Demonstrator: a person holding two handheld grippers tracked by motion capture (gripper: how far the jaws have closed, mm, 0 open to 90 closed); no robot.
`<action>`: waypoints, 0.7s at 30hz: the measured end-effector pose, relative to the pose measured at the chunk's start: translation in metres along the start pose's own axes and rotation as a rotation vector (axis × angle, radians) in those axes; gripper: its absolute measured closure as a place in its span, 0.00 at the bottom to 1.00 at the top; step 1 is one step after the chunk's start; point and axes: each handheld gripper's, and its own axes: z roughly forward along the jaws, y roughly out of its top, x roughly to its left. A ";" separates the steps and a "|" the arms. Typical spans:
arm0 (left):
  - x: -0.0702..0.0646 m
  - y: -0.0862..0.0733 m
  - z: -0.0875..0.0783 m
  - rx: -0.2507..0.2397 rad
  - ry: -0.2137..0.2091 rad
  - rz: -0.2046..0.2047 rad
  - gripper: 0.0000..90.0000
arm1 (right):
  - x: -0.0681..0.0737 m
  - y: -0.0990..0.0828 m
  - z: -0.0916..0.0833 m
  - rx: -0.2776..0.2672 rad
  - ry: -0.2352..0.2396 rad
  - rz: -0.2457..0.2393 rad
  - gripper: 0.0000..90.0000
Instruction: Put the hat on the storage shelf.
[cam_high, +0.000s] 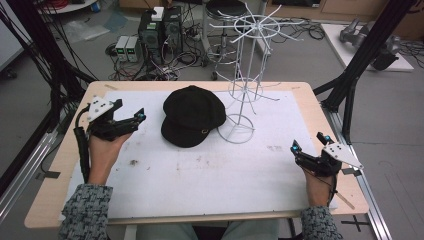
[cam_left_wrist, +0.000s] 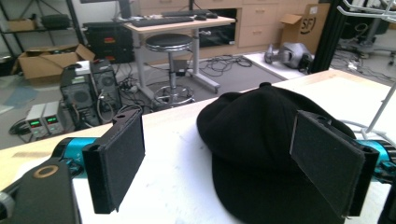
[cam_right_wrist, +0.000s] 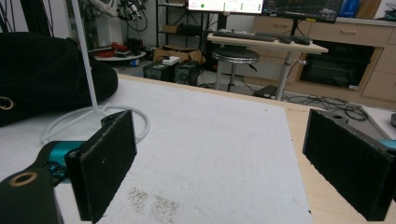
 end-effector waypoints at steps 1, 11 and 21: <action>-0.001 0.002 0.005 0.000 -0.012 0.002 0.21 | 0.000 0.000 0.000 0.000 0.000 0.002 0.10; -0.025 0.017 0.075 0.009 -0.129 -0.003 0.20 | -0.002 -0.001 0.000 -0.003 -0.004 0.006 0.10; -0.042 0.014 0.141 0.061 -0.201 -0.035 0.19 | -0.003 -0.001 0.000 -0.002 0.008 0.023 0.10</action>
